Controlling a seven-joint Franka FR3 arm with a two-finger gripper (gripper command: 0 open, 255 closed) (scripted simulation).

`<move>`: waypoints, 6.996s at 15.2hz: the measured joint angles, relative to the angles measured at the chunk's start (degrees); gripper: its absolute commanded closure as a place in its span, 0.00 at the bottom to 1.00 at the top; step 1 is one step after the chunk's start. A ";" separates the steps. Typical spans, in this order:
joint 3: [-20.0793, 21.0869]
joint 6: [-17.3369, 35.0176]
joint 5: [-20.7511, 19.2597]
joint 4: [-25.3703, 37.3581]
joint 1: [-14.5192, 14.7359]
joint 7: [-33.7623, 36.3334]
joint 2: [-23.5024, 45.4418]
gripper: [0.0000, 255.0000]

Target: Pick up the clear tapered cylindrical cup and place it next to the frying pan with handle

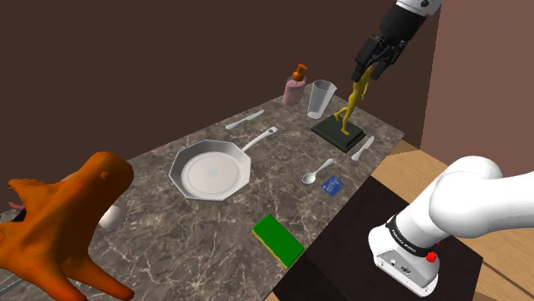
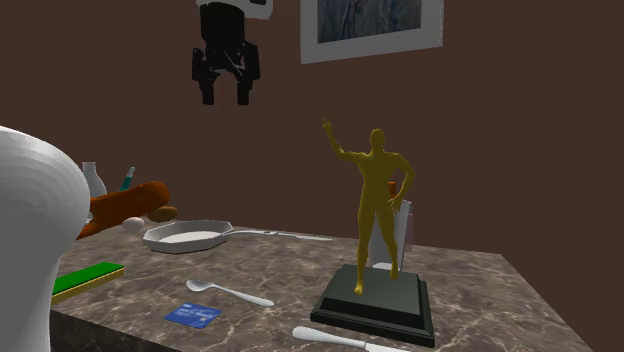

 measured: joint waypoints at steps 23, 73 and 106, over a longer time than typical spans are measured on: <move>-6.82 19.66 -8.60 14.45 -5.30 -7.02 39.15 0.00; -9.23 16.43 -9.71 33.10 -8.05 -10.29 55.90 1.00; -8.38 -5.70 -10.30 50.46 -6.19 -9.78 51.30 1.00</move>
